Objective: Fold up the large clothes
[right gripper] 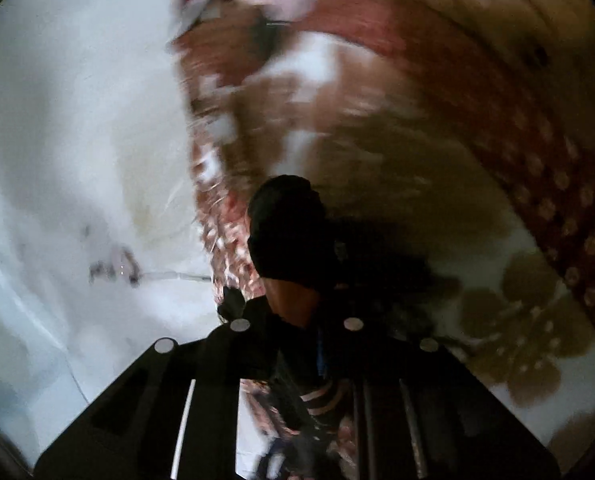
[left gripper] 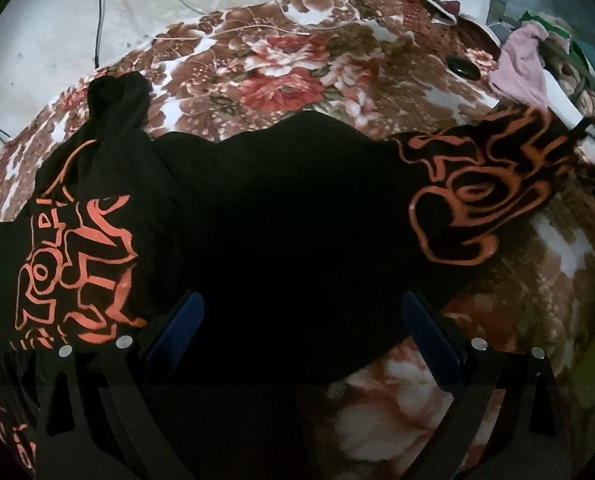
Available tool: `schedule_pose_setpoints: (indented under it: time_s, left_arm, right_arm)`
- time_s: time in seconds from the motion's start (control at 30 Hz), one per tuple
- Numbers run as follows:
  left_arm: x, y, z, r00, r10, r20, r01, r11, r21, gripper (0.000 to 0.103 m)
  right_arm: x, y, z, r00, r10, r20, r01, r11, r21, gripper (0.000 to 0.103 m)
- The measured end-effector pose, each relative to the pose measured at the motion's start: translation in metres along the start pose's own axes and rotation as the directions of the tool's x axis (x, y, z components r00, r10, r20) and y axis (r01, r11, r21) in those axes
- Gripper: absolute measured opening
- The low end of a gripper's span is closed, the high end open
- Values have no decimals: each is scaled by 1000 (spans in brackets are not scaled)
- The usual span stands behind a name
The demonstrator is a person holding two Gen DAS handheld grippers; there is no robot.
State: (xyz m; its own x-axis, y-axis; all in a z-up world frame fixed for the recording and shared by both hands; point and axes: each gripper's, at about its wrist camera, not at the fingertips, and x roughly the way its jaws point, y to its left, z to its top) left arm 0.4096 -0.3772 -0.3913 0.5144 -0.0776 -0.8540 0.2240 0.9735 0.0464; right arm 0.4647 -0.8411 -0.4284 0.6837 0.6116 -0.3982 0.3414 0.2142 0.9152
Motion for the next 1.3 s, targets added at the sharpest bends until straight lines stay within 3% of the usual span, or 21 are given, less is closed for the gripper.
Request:
schedule_pose_setpoints:
  time_s: [0.1,0.2,0.33,0.5,0.6,0.73,1.0,1.3]
  left_arm:
    - [9,2,-3,1000,-20,-10,20,999,33,95]
    - [15,0,-9,995,-100,-5,100,992,74,91]
    - [27,-11,-26,992,-124,-28,127,984,127,93]
    - [12,-29,-56,984,-178,6,173,961,215,95]
    - [15,-39,-76,990,-143,-4,138,947,291,95]
    - [20,-43,-88,990,-136,22,120,930,348,97]
    - [24,-40,-89,986,-166,34,147,938,315,97]
    - [23,-37,-86,978,-207,7,196,935,296,97]
  right_arm:
    - [-16,47,-15,999,-11,31,16,988,-152,14]
    - [-24,81,-31,998,-3,56,17,969,-248,14]
    - [-20,114,-50,998,25,50,-9,953,-303,14]
    - [-10,166,-77,997,73,37,-53,924,-379,14]
    - [-3,196,-95,996,87,15,-72,904,-421,14]
    - [20,249,-138,997,66,-35,-75,860,-504,14]
    - [73,324,-228,984,64,-163,-149,795,-588,13]
    - [188,370,-347,951,0,-309,-201,760,-618,13]
